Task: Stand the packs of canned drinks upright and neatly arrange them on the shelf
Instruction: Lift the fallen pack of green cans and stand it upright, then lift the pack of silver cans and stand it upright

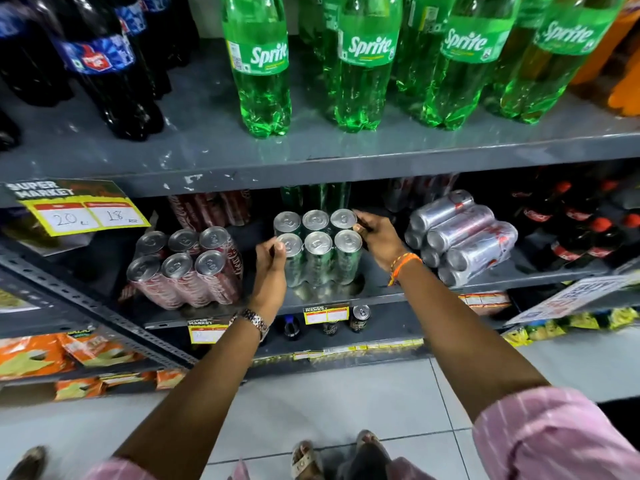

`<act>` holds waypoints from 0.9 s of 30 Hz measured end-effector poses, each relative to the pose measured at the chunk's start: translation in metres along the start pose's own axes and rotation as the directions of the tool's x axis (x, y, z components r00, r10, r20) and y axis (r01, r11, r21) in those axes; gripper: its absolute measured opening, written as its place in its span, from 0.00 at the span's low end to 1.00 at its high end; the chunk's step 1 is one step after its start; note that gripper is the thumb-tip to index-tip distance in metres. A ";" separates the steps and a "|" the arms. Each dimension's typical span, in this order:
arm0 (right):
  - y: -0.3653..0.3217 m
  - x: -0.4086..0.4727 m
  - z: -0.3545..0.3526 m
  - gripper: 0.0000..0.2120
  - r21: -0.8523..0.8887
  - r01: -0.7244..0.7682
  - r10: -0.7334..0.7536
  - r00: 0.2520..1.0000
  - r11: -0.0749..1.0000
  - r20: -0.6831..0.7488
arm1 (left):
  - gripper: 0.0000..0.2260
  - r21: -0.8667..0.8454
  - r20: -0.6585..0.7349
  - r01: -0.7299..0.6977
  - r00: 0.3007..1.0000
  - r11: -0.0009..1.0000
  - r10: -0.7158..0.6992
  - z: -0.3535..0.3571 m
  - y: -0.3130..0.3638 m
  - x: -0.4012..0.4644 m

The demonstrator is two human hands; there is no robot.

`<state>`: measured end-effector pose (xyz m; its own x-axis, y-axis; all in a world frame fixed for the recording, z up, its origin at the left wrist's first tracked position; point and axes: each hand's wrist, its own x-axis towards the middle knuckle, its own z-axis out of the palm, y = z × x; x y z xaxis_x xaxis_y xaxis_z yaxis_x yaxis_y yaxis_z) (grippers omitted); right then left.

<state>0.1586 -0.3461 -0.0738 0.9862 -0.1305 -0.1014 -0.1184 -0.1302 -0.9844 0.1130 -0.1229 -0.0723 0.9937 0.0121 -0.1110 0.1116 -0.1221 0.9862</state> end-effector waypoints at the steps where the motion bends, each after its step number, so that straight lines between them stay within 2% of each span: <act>1: -0.006 0.000 0.000 0.19 0.016 -0.005 0.004 1.000 1.000 0.029 | 0.21 0.014 0.007 0.005 1.000 1.000 -0.005 -0.001 -0.001 -0.003; 3: -0.007 0.002 -0.001 0.19 0.027 -0.015 0.013 0.998 1.000 0.059 | 0.24 0.023 0.014 0.003 1.000 1.000 -0.003 -0.002 -0.001 -0.006; 7: -0.007 0.003 -0.002 0.19 0.035 -0.034 0.031 0.997 0.999 0.065 | 0.17 0.039 -0.002 0.010 1.000 0.999 -0.010 -0.002 0.002 -0.004; 11: -0.005 0.007 -0.005 0.18 0.018 -0.048 0.046 0.997 0.999 0.062 | 0.18 0.053 -0.001 -0.011 1.000 0.999 0.011 -0.003 0.005 -0.013; 13: -0.004 0.007 -0.006 0.16 -0.031 -0.039 0.039 0.999 0.999 0.007 | 0.19 0.137 -0.016 0.000 1.000 0.991 0.002 -0.001 0.009 -0.013; 15: -0.004 0.006 -0.013 0.14 -0.083 0.012 -0.026 0.985 0.996 -0.172 | 0.25 0.321 -0.054 -0.018 0.998 0.947 0.038 0.008 0.015 -0.016; 18: -0.005 -0.008 -0.033 0.12 0.018 0.111 -0.091 0.888 0.994 -0.450 | 0.33 0.416 -0.121 -0.112 0.977 0.902 0.177 0.033 0.036 -0.023; 20: 0.001 -0.022 -0.055 0.14 0.119 0.195 -0.081 0.781 0.974 -0.619 | 0.32 0.444 -0.164 -0.166 0.951 0.881 0.262 0.060 0.050 -0.024; 22: 0.011 -0.037 -0.084 0.14 0.114 0.242 -0.075 0.652 0.964 -0.755 | 0.29 0.459 -0.158 -0.271 0.912 0.846 0.378 0.093 0.067 -0.026; 24: 0.023 -0.046 -0.122 0.14 0.107 0.219 -0.031 0.546 0.970 -0.837 | 0.22 0.449 -0.055 -0.401 0.879 0.798 0.473 0.135 0.078 -0.022; 25: 0.030 -0.048 -0.140 0.15 0.142 0.203 0.018 0.516 0.969 -0.856 | 0.20 0.455 0.019 -0.438 0.875 0.776 0.483 0.157 0.081 -0.016; 27: 0.038 -0.050 -0.168 0.18 0.205 0.148 0.111 0.478 0.968 -0.871 | 0.21 0.496 0.183 -0.440 0.896 0.749 0.405 0.196 0.083 0.001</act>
<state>0.0854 -0.5098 -0.0819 0.3575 -0.9333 -0.0329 0.0545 0.0560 -0.9969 0.1232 -0.3274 -0.0151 0.9350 -0.2206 0.2778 -0.3547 -0.5886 0.7265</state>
